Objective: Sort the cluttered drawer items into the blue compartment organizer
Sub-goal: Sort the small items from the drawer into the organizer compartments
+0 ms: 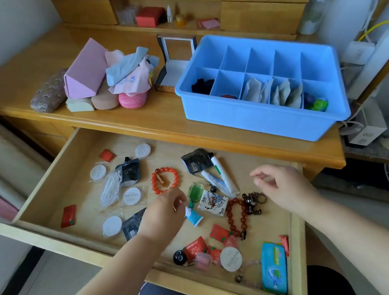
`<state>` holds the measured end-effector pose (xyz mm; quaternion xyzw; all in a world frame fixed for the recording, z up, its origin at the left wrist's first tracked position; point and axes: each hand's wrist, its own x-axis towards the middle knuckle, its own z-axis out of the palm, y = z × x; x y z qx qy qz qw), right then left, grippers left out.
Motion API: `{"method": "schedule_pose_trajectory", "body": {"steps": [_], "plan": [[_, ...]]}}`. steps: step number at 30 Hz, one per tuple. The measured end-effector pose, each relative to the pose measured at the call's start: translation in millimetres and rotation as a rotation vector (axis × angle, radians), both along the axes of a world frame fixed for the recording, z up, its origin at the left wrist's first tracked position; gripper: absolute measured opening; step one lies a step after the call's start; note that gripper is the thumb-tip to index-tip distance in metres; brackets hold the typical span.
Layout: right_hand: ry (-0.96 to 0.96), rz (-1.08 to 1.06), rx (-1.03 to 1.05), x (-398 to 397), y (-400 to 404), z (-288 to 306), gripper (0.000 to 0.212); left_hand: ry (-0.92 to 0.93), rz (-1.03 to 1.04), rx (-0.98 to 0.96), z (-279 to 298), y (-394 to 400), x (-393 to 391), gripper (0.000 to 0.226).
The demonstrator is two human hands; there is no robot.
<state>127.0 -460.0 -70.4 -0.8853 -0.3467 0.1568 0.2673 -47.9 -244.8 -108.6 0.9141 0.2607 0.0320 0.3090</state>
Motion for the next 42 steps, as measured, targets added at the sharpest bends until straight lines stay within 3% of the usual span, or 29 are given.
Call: {"method": "schedule_pose_trajectory", "body": {"steps": [5,7,9,11,13,17,19,22,27,29,32,34,36,38,40,42], "plan": [[-0.419,-0.032,0.415,8.4,3.4,65.3,0.009,-0.400,0.121,-0.152,70.4,13.3,35.1,0.019],[-0.572,-0.096,0.447,18.2,7.1,83.3,0.008,-0.510,0.127,-0.109,104.3,23.7,57.3,0.020],[-0.600,-0.149,0.403,24.9,10.7,90.8,0.008,-0.526,0.142,-0.038,131.6,35.5,78.5,0.016],[-0.593,-0.133,0.347,24.3,13.9,87.3,0.006,-0.458,0.079,0.019,146.0,40.5,88.6,0.012],[-0.558,-0.077,0.338,19.7,15.2,80.1,0.006,-0.366,-0.113,0.044,145.1,32.8,84.4,0.009],[-0.541,0.032,0.381,2.0,13.0,61.4,0.007,-0.053,-0.453,0.000,97.6,-7.7,48.2,0.005],[-0.386,0.105,0.287,-14.4,12.0,44.9,0.007,0.252,-0.579,-0.027,63.1,-26.8,25.5,0.012],[0.010,0.255,-0.010,-44.8,10.9,7.3,0.013,0.647,-0.646,0.038,22.1,-46.4,1.0,0.026],[0.196,0.258,-0.182,-77.7,3.4,-35.2,0.017,0.758,-0.659,0.254,7.5,-56.7,0.6,0.028],[0.305,0.209,-0.129,-83.8,2.4,-36.8,0.009,0.638,-0.611,0.166,9.9,-52.4,3.5,0.027],[0.556,0.077,0.096,-83.2,6.0,-20.2,0.014,0.235,-0.361,-0.166,28.6,-47.6,15.9,0.012],[0.611,-0.049,0.234,-73.6,9.1,-2.8,0.012,0.029,-0.239,-0.357,46.6,-50.1,28.2,0.017],[0.446,-0.110,0.344,-55.2,8.8,27.1,0.004,-0.169,-0.189,-0.616,67.5,-54.1,43.1,0.025],[0.255,-0.130,0.513,-26.8,4.2,68.4,0.008,-0.376,-0.120,-0.805,88.1,-50.6,59.5,0.026],[-0.048,-0.293,0.613,11.2,-4.2,107.2,0.021,-0.535,-0.035,-0.787,107.3,-39.6,75.6,0.023],[-0.358,-0.463,0.553,50.9,-12.2,131.5,0.022,-0.625,0.063,-0.601,119.1,-23.9,88.2,0.021]]}}
